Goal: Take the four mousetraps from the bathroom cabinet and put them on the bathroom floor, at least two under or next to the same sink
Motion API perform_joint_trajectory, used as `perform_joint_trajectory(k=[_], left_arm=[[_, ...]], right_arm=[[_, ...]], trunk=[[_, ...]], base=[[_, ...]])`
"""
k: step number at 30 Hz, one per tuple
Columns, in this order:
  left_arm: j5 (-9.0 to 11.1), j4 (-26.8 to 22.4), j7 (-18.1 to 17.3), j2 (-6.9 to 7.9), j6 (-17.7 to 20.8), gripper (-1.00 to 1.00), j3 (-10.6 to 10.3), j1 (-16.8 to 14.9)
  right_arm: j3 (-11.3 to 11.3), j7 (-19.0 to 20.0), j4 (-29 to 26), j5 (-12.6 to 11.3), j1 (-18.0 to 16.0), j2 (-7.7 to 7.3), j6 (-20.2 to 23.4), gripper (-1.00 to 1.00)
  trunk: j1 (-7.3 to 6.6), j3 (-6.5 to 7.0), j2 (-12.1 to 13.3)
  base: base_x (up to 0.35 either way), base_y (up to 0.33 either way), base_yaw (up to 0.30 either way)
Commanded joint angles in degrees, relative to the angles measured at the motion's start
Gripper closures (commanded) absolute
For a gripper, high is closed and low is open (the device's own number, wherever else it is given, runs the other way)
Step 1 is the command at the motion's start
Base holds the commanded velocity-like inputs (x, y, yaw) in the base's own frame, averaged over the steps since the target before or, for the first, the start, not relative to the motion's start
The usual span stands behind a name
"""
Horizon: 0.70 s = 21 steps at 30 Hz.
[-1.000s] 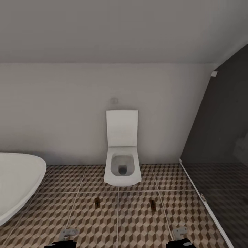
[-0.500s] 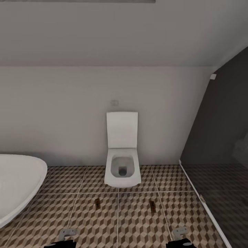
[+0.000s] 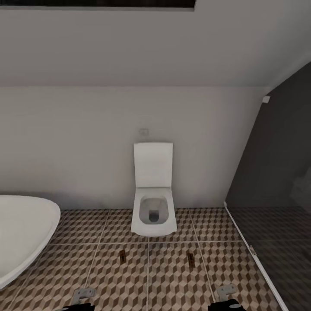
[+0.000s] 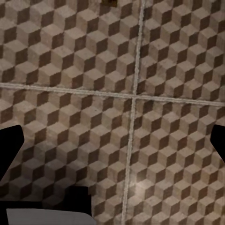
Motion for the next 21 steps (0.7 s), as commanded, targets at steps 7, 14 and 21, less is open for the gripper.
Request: perform_joint_trajectory(k=[7,14,21], left_arm=[[0.57,0.02,-0.02,0.08,-0.07,-1.00,-0.49,0.17],[0.57,0.02,-0.02,0.09,-0.07,-1.00,-0.50,0.20],[0.57,0.02,0.08,0.08,-0.07,-1.00,-0.50,0.21]], right_arm=[[-0.31,-0.21,0.18,0.58,-0.08,0.00,-0.09,-1.00],[-0.31,-0.14,0.18,0.58,-0.08,0.00,-0.09,-1.00],[-0.30,0.03,0.21,0.58,-0.08,0.06,-0.11,-1.00]], trunk=[[-1.55,1.21,2.79],[-3.08,2.47,5.60],[-4.62,3.72,8.40]], base=[[0.000,0.000,0.000],[0.000,0.000,0.000],[0.000,0.000,0.000]])
